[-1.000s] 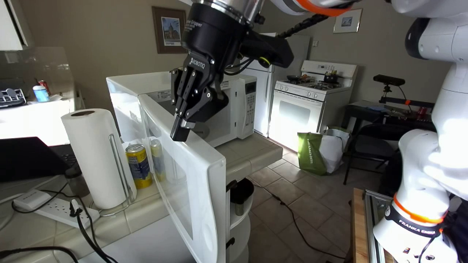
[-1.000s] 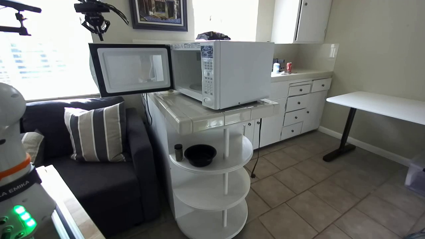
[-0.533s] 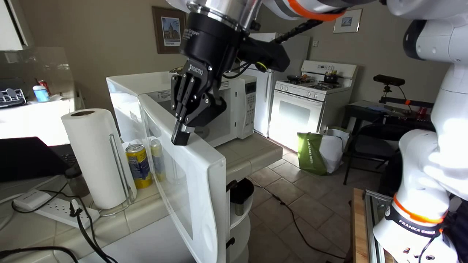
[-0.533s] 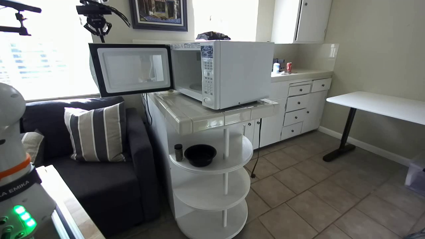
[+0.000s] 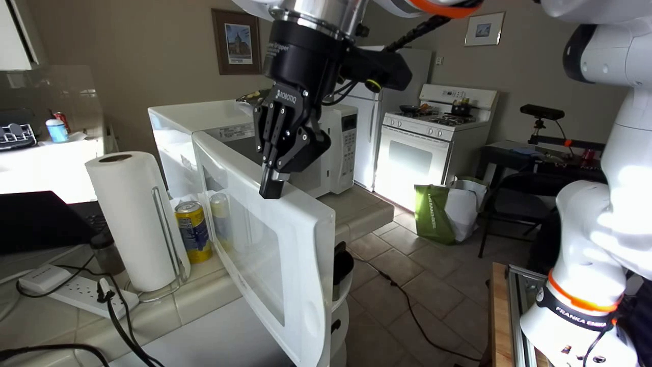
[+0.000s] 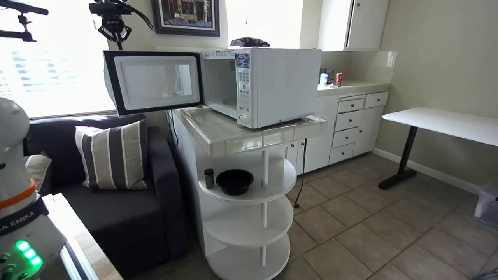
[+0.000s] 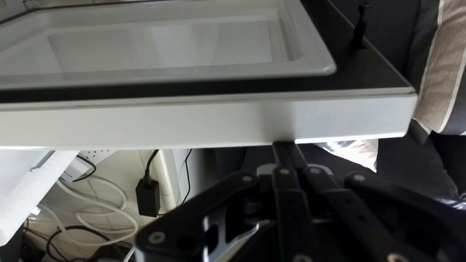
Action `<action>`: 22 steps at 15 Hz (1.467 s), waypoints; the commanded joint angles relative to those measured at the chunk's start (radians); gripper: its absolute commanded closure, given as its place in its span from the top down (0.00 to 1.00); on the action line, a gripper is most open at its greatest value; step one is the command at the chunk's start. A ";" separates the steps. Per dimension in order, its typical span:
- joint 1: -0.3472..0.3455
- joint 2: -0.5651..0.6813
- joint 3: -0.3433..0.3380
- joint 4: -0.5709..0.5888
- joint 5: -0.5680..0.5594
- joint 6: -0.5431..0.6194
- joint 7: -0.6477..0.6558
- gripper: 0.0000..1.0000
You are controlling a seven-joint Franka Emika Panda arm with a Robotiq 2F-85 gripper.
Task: Close the microwave door.
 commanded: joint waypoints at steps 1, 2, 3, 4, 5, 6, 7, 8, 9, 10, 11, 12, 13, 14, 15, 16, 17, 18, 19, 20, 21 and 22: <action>-0.015 -0.020 -0.011 -0.018 0.017 -0.099 -0.002 0.00; -0.019 -0.030 -0.016 -0.022 0.009 -0.126 0.005 0.00; -0.026 -0.040 -0.022 -0.026 0.012 -0.153 0.010 0.00; -0.031 -0.051 -0.029 -0.031 0.005 -0.181 0.019 0.00; -0.037 -0.060 -0.035 -0.035 0.004 -0.209 0.025 0.00; -0.043 -0.073 -0.043 -0.042 -0.003 -0.241 0.032 0.00; -0.050 -0.085 -0.051 -0.048 -0.010 -0.268 0.035 0.00; -0.058 -0.098 -0.059 -0.055 -0.015 -0.297 0.039 0.00; -0.065 -0.108 -0.067 -0.061 -0.022 -0.323 0.044 0.00; -0.073 -0.120 -0.077 -0.071 -0.028 -0.345 0.048 0.00; -0.081 -0.131 -0.085 -0.082 -0.032 -0.362 0.052 0.00; -0.090 -0.143 -0.094 -0.098 -0.035 -0.373 0.056 0.00; -0.097 -0.152 -0.103 -0.110 -0.036 -0.385 0.059 0.00; -0.105 -0.163 -0.110 -0.128 -0.045 -0.391 0.065 0.00; -0.113 -0.172 -0.118 -0.147 -0.048 -0.402 0.071 0.00; -0.120 -0.181 -0.126 -0.167 -0.057 -0.410 0.079 0.00; -0.127 -0.190 -0.132 -0.188 -0.064 -0.415 0.089 0.00; -0.133 -0.197 -0.138 -0.209 -0.074 -0.416 0.096 0.00; -0.139 -0.205 -0.143 -0.228 -0.094 -0.420 0.111 0.00; -0.144 -0.213 -0.148 -0.243 -0.116 -0.419 0.126 0.00; -0.149 -0.221 -0.150 -0.260 -0.147 -0.408 0.147 0.00; -0.154 -0.229 -0.152 -0.273 -0.180 -0.405 0.165 0.00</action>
